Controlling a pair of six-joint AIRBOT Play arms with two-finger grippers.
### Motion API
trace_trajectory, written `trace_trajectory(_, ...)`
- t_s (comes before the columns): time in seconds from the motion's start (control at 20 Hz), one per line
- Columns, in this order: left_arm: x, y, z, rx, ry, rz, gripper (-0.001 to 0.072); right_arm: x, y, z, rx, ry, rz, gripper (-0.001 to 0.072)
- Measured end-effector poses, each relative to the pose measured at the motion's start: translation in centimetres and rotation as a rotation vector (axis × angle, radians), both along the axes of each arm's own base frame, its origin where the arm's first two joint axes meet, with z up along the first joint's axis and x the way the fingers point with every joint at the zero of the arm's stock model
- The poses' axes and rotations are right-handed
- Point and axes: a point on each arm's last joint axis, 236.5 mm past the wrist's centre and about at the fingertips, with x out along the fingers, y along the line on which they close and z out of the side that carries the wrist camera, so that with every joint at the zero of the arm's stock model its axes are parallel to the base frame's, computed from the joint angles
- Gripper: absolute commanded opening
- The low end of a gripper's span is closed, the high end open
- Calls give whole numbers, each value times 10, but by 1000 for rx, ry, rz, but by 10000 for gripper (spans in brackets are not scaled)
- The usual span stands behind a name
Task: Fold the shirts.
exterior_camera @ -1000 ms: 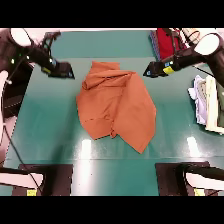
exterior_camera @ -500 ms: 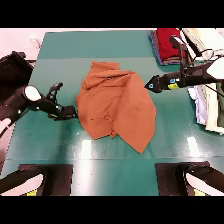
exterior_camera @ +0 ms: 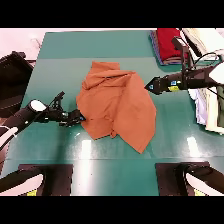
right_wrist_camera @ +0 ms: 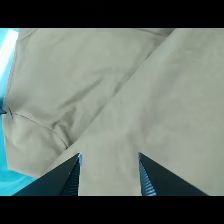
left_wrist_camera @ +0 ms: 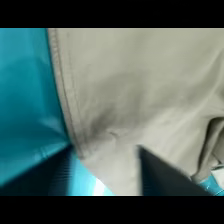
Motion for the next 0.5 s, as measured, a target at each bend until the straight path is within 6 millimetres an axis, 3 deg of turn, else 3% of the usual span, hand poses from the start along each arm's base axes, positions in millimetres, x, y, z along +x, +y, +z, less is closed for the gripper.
trace_trajectory(0.2,5,-8,2,-42,-23,4,257,-1,4,3,22,2,2,407)
trace_trajectory(0.25,6,-9,3,-49,-26,4,23,-2,4,2,24,7,4,407)
trace_trajectory(0.4,8,-11,5,-56,-45,-4,24,-9,5,-4,18,38,16,407)
trace_trajectory(0.5,13,-12,12,-57,-70,-19,24,-21,3,-20,8,92,25,407)
